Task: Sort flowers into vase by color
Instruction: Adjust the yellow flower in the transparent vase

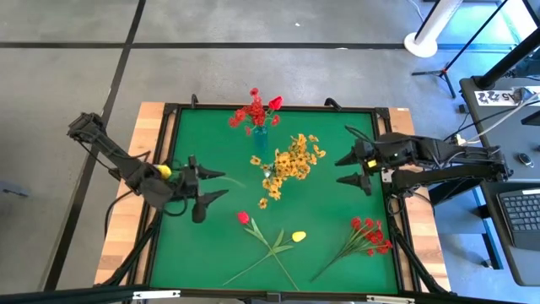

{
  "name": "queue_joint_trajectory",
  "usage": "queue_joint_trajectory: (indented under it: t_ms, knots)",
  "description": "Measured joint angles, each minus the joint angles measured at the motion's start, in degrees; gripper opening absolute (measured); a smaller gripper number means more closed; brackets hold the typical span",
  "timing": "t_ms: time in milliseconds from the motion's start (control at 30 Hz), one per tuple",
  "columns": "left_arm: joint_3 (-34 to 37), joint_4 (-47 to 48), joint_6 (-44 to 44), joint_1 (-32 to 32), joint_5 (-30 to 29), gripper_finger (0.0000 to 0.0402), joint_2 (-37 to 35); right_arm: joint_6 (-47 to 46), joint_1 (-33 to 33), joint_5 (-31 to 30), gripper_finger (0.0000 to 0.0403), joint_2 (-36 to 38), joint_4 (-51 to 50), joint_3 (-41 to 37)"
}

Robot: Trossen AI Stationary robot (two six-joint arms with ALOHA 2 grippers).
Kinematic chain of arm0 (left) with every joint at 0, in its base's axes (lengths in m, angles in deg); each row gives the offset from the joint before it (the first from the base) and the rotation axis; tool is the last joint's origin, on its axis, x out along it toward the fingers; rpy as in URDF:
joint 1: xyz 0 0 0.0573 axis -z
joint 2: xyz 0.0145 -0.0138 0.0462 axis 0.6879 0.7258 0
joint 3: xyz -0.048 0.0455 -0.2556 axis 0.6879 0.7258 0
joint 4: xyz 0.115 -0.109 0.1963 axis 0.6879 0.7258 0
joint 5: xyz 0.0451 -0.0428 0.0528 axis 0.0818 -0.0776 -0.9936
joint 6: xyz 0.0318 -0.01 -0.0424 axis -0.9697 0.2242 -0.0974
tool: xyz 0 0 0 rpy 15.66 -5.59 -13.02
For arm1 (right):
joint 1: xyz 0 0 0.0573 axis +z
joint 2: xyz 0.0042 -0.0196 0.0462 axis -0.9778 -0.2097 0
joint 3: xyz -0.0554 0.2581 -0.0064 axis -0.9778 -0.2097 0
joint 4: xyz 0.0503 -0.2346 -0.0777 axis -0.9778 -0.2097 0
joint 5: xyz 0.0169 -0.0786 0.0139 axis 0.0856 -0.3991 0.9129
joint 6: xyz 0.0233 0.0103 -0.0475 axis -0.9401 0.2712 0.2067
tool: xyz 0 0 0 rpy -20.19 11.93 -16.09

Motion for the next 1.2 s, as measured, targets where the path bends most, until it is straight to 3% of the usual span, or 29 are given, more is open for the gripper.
queue_joint_trajectory:
  t_ms: [333,667,967,1200]
  knots:
    - [0.00,11.53,13.75,0.66,5.93,0.0245,0.02,-3.29,0.04,7.43,0.0303,-5.86,-2.82,0.00]
    - [0.00,8.45,8.74,1.51,2.00,0.0245,0.02,-1.75,3.33,8.39,0.0303,-12.83,-4.01,-0.02]
    - [0.00,5.66,6.46,1.49,1.89,0.0245,0.02,-1.97,6.52,5.65,0.0303,-12.80,-3.69,-0.02]
    - [-2.70,2.56,4.20,1.49,2.19,0.0245,0.06,-3.26,9.12,6.92,0.0303,-12.88,8.88,-0.02]
